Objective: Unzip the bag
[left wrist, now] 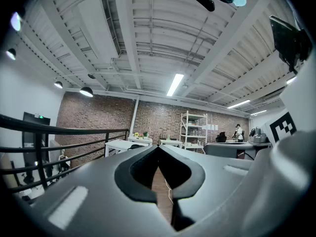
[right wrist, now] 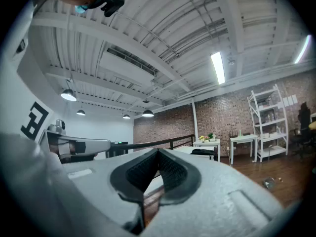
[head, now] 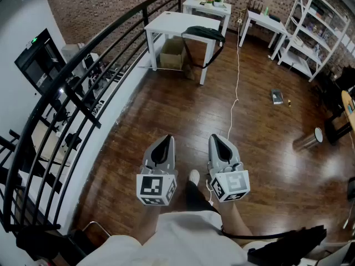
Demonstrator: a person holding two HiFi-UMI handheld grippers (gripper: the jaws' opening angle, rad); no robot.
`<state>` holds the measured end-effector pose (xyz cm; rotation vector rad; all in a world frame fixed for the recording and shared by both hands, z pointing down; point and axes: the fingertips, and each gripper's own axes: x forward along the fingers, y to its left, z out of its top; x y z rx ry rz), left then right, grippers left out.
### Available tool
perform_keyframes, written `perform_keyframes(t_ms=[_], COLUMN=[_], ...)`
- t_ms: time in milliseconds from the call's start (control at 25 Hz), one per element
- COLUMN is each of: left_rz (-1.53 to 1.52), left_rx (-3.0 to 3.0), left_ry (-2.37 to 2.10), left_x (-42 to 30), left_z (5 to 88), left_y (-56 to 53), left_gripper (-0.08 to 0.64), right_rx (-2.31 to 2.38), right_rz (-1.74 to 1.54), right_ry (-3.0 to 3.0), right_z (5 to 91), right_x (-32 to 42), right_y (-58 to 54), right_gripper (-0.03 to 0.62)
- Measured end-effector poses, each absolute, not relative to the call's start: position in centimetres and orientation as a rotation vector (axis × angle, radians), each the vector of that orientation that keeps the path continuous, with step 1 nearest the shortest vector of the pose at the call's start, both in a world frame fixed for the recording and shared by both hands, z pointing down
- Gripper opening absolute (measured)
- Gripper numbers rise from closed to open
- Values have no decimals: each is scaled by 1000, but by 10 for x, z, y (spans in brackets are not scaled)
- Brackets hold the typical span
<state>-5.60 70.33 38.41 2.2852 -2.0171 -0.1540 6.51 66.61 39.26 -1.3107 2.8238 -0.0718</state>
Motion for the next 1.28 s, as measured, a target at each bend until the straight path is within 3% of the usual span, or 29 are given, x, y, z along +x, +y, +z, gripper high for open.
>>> perform_keyframes(t_ms=[440, 840, 1280], left_rz=[-117, -96, -166], left_rx=[2294, 2291, 2335], left_ry=[-2064, -2006, -1984], left_x=[-29, -23, -75], left_z=[352, 371, 342], left_y=[492, 366, 154], left_gripper=[17, 17, 17], right_rx=[-1242, -1325, -1286], right_rz=[-83, -213, -76], right_ry=[2781, 2797, 2828], right_z=[351, 396, 354], right_x=[88, 100, 30], right_y=[445, 319, 116], right_gripper=[-9, -9, -9])
